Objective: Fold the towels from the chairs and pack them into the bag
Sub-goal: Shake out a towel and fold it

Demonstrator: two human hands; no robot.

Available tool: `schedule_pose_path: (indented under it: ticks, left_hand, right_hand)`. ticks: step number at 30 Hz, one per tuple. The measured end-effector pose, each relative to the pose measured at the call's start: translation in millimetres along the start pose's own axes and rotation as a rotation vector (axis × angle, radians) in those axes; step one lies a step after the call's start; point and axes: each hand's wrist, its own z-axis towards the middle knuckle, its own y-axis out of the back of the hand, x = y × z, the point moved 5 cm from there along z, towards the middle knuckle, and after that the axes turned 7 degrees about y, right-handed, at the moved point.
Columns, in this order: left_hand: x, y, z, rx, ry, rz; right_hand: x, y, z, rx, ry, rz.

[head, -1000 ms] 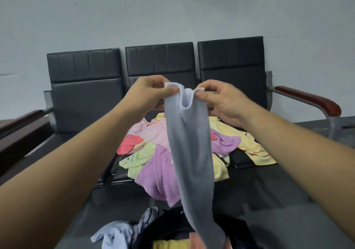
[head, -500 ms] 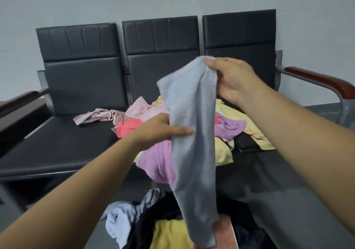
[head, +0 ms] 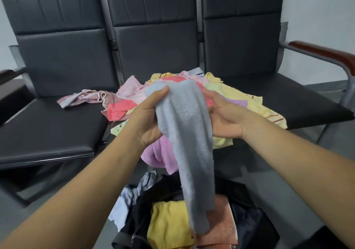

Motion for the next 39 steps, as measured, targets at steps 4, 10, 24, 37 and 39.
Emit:
schedule_pose_path:
  ticks: [4,10,24,37,39]
  left_hand:
    - [-9,11,11,-0.069,-0.019,0.036]
    - [-12,39,25,-0.046,-0.002,0.235]
    - [10,40,23,-0.327,0.041,0.289]
    - [-6,48,18,-0.247,-0.039,0.668]
    - [-4,54,16,-0.302,-0.028,0.949]
  right_hand:
    - [-16,5,-2,0.083,-0.085,-0.164]
    - [14,-1,10,-0.078,0.27,-0.132]
    - [21,7,21,-0.159,0.272,0.091]
    - [27,15,11,-0.261,0.44,-0.178]
    - [30,17,9,-0.297,0.457,-0.287]
